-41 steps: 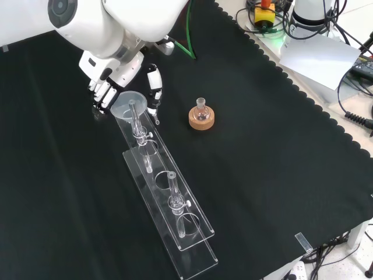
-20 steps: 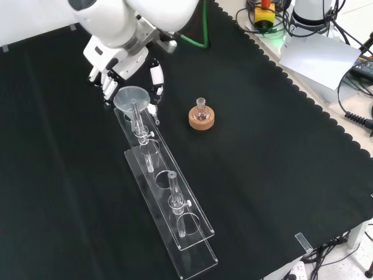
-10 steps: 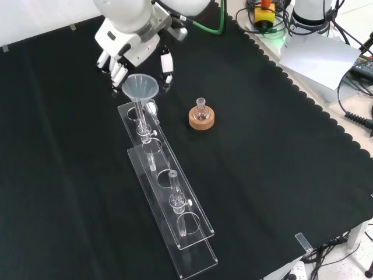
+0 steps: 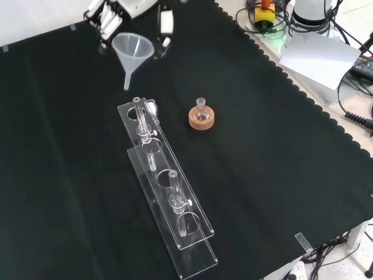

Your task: Pick up the funnel from the transparent funnel stand.

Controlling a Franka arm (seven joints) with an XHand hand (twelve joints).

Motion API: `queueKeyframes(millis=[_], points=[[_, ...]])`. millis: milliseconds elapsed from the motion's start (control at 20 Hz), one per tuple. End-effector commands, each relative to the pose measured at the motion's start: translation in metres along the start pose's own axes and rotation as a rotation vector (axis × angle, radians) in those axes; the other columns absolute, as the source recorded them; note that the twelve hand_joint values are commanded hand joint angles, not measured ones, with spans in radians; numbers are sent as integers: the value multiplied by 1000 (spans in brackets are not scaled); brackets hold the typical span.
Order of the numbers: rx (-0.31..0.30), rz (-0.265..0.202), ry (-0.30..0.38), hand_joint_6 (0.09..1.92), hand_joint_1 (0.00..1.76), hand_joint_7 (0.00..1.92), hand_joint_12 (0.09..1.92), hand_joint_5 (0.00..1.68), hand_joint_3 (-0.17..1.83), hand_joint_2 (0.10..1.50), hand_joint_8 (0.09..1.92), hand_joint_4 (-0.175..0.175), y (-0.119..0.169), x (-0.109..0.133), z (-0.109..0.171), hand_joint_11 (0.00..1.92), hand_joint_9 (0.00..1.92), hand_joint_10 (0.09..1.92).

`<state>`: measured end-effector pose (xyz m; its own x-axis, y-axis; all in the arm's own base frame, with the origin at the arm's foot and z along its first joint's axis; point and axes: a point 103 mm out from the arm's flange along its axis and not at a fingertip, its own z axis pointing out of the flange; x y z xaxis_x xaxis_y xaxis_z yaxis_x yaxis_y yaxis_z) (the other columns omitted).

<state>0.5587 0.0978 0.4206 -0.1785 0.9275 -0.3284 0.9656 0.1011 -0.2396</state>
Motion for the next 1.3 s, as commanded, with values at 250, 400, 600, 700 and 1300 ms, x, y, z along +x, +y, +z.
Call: queueKeyframes(millis=[250, 400, 600, 700, 1300], points=[[39, 54, -22, 1030, 780, 678, 1326, 729, 660, 704, 752, -21, -90, 1, -9, 419, 957, 548], [48, 58, -20, 1031, 778, 679, 1323, 729, 663, 703, 751, -21, -105, 1, -3, 422, 958, 547], [67, 61, 9, 1032, 777, 680, 1321, 729, 667, 702, 750, -20, -122, 0, 14, 426, 959, 546], [80, 65, 13, 1032, 777, 681, 1320, 728, 668, 702, 750, -20, -129, 0, 20, 427, 960, 546], [128, 54, 9, 1033, 775, 682, 1316, 728, 675, 701, 748, -20, -160, 27, 44, 432, 961, 545]])
